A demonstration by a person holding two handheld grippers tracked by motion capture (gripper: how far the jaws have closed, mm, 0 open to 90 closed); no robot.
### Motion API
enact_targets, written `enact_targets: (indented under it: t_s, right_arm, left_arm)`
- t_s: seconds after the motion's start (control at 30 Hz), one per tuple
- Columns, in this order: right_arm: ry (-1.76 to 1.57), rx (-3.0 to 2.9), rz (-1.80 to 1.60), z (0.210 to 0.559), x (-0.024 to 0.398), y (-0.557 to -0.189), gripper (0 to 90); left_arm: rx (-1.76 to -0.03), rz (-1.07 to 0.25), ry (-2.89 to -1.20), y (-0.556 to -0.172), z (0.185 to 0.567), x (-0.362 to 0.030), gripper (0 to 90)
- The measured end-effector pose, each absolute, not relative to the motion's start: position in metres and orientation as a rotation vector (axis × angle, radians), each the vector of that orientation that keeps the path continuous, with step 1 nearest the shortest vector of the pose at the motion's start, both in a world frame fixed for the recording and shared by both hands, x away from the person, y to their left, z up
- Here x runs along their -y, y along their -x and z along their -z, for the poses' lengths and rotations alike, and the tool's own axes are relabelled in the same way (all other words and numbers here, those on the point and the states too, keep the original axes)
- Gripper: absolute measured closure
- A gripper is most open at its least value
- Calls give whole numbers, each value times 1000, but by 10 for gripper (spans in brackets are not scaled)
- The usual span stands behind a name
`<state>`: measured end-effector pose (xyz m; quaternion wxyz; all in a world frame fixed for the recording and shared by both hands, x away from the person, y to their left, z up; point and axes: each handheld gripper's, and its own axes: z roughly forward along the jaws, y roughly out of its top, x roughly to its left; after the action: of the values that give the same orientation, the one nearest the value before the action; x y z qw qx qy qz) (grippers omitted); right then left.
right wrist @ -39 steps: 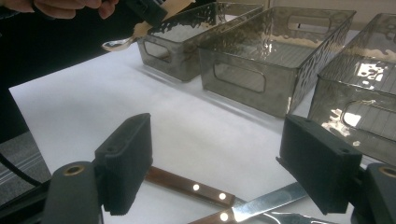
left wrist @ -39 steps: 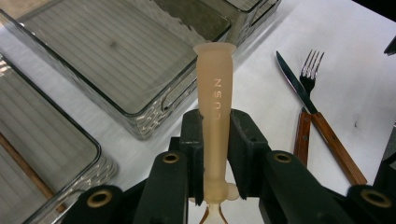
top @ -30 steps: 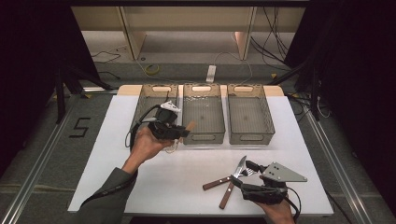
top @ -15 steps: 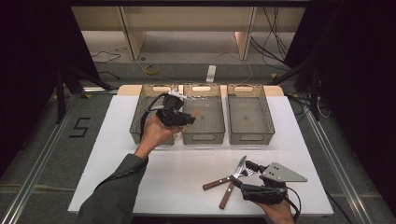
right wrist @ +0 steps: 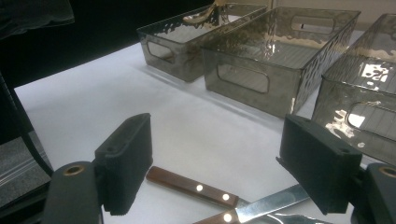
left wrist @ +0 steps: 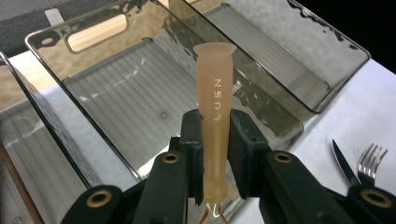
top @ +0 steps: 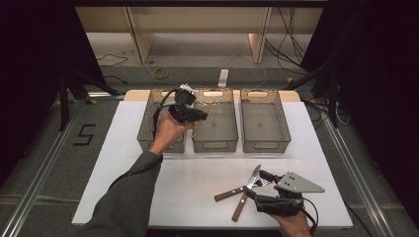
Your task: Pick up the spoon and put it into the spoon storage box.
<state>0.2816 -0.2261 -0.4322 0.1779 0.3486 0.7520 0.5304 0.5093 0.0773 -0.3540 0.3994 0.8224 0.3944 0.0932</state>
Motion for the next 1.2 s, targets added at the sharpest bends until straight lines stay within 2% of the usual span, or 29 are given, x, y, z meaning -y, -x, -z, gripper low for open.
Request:
enact_targets:
  t_s: [0.63, 1.2]
  right_arm:
    - [-980, -2134, -1505, 432, 226, -281, 260]
    - [-980, -2136, -1505, 432, 226, -281, 260]
  left_arm:
    - [-1027, -253, -2065, -530, 359, -58, 759]
    - [-1098, -249, -2036, -545, 372, -58, 752]
